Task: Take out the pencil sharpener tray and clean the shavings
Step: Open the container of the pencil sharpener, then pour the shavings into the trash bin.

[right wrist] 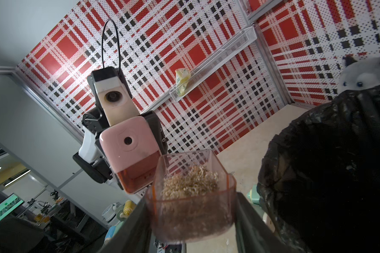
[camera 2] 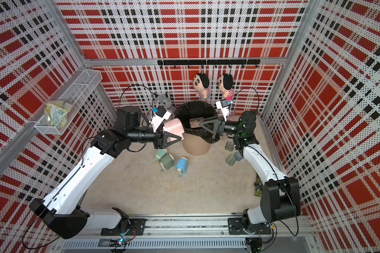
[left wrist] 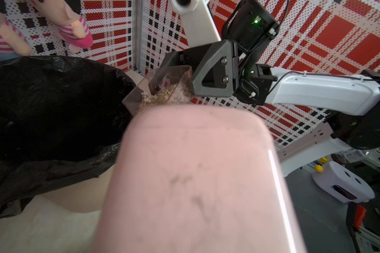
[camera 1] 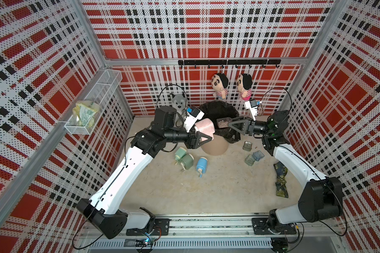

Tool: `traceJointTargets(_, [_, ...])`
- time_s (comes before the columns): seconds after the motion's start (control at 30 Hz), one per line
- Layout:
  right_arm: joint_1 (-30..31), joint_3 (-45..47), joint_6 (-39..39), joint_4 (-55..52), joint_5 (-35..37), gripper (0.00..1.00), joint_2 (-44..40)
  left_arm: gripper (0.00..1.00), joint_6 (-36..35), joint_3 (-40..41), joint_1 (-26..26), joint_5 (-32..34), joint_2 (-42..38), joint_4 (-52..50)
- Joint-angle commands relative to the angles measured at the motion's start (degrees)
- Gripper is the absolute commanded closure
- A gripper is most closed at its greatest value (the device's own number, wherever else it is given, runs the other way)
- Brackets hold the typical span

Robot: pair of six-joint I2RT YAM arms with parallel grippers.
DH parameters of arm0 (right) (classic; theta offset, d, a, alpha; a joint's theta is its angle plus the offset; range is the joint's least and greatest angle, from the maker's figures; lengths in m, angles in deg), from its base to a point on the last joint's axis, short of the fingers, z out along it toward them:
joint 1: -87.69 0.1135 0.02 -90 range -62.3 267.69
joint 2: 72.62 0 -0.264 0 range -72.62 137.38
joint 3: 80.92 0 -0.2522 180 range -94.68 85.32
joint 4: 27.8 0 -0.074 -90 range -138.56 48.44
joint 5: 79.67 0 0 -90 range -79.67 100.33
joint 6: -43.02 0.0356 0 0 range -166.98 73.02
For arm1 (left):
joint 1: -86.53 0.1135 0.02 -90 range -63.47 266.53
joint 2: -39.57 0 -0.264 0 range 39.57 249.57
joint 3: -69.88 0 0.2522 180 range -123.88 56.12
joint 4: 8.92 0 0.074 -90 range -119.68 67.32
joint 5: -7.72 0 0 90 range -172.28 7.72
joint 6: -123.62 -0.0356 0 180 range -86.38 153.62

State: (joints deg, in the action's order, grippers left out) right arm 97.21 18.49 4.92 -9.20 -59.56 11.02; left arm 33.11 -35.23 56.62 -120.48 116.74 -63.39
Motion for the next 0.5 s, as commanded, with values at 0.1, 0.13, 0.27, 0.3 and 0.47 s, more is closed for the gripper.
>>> traceJointTargets(0.1, [-0.9,-6.6,-3.9,-16.0,9.4,0.52,1.2,0.57,0.9,0.4,-0.1,11.6,-2.2,3.7])
traceJointTargets(0.13, [-0.9,-7.2,-3.6,-17.3,10.1,0.52,1.8,0.57,1.1,1.1,-0.2,12.8,-2.6,4.3])
traceJointTargets(0.27, [-1.1,-8.9,-2.9,-21.6,12.5,0.52,3.3,0.57,1.7,3.5,-1.1,17.5,-4.1,6.8])
traceJointTargets(0.3, [-1.1,-9.4,-2.8,-22.9,13.1,0.52,3.7,0.57,2.0,4.2,-1.5,18.9,-4.5,7.3])
traceJointTargets(0.47, [-1.1,-12.0,-0.4,-27.0,15.7,0.52,5.5,0.55,3.0,7.5,-5.2,25.2,-5.9,10.3])
